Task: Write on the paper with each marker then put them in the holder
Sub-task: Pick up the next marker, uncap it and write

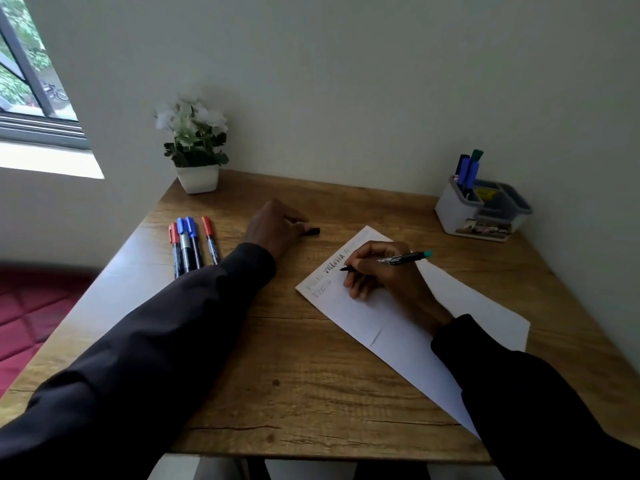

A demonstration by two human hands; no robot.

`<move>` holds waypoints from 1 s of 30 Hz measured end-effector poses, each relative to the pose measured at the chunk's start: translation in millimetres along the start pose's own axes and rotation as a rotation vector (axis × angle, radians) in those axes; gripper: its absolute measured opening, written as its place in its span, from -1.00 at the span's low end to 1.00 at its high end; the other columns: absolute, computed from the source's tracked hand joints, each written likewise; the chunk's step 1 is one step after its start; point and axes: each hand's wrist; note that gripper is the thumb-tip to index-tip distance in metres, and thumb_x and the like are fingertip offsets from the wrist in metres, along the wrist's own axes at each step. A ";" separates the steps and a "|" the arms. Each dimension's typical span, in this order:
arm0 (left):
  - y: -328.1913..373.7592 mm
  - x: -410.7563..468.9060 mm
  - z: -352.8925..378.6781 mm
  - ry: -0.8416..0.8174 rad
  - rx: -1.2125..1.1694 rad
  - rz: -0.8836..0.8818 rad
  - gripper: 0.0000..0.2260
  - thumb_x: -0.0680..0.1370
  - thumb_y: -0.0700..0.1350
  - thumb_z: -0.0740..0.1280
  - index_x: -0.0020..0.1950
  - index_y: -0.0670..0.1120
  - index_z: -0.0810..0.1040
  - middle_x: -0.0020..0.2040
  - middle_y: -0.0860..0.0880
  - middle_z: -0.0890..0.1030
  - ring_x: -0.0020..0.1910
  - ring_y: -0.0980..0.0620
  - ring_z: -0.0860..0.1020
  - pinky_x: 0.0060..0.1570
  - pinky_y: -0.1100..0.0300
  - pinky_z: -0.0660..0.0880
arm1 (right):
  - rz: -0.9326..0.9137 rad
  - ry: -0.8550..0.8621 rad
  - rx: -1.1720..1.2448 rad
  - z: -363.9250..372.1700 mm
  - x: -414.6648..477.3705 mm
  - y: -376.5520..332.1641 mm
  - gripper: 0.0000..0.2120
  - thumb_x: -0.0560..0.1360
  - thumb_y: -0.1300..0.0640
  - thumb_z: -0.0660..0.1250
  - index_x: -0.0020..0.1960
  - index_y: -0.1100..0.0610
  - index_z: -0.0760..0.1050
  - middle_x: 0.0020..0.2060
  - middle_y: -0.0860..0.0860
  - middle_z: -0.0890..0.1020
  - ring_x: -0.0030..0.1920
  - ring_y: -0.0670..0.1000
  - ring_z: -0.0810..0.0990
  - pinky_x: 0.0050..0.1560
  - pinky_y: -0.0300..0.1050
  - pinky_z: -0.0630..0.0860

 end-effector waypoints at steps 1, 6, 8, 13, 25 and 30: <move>1.5 -3.4 -2.3 0.012 0.010 0.033 -0.85 0.49 -0.06 0.44 0.04 -0.03 0.68 0.02 0.07 0.64 0.00 0.12 0.55 -0.01 0.15 0.55 | -0.009 -0.008 -0.021 -0.3 0.5 0.4 -0.89 0.60 0.36 0.32 -0.01 0.40 0.59 -0.23 0.29 0.70 -0.33 0.24 0.68 -0.35 -0.07 0.63; 5.4 -24.0 -13.5 -0.232 -0.056 0.150 -0.86 0.48 -0.14 0.44 0.01 0.02 0.67 -0.02 0.12 0.62 -0.02 0.17 0.56 -0.02 0.31 0.53 | -0.096 -0.039 -0.138 -1.7 2.9 3.1 -0.91 0.57 0.35 0.36 -0.02 0.41 0.58 -0.26 0.19 0.71 -0.36 0.14 0.69 -0.38 -0.13 0.63; 7.3 -28.3 -14.7 -0.372 -0.019 0.175 -0.85 0.47 -0.16 0.45 0.02 -0.01 0.68 0.01 0.11 0.63 -0.01 0.20 0.56 -0.09 0.42 0.53 | -0.101 -0.032 -0.191 -1.1 3.1 3.3 -0.92 0.57 0.35 0.37 -0.02 0.38 0.58 -0.28 0.14 0.71 -0.38 0.09 0.69 -0.39 -0.15 0.62; 8.8 -31.1 -16.2 -0.434 -0.005 0.196 -0.82 0.47 -0.15 0.46 0.05 0.02 0.68 0.01 0.17 0.59 0.00 0.21 0.54 -0.13 0.46 0.52 | -0.125 -0.020 -0.259 -0.7 1.7 3.4 -0.93 0.54 0.33 0.42 0.00 0.30 0.57 -0.26 0.13 0.73 -0.35 0.12 0.72 -0.41 -0.08 0.61; 5.5 -26.8 -13.3 -0.475 -0.058 0.162 -0.83 0.46 -0.15 0.46 0.05 -0.02 0.68 0.07 0.09 0.58 0.03 0.20 0.52 -0.13 0.56 0.47 | -0.189 0.005 -0.269 6.1 2.5 7.1 -0.94 0.53 0.31 0.44 -0.12 0.26 0.61 -0.31 0.12 0.70 -0.43 0.06 0.67 -0.45 -0.23 0.54; 5.5 -24.8 -13.1 -0.483 -0.082 0.148 -0.83 0.45 -0.15 0.47 0.02 0.03 0.67 0.06 0.11 0.59 0.04 0.17 0.55 -0.12 0.51 0.50 | -0.168 0.010 -0.238 7.0 3.0 7.9 -0.91 0.53 0.32 0.44 -0.15 0.21 0.61 -0.34 0.11 0.69 -0.45 0.03 0.65 -0.47 -0.24 0.52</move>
Point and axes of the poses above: each hand's wrist, its own x-axis towards the middle knuckle, its own z-axis out of the palm, y = z × x
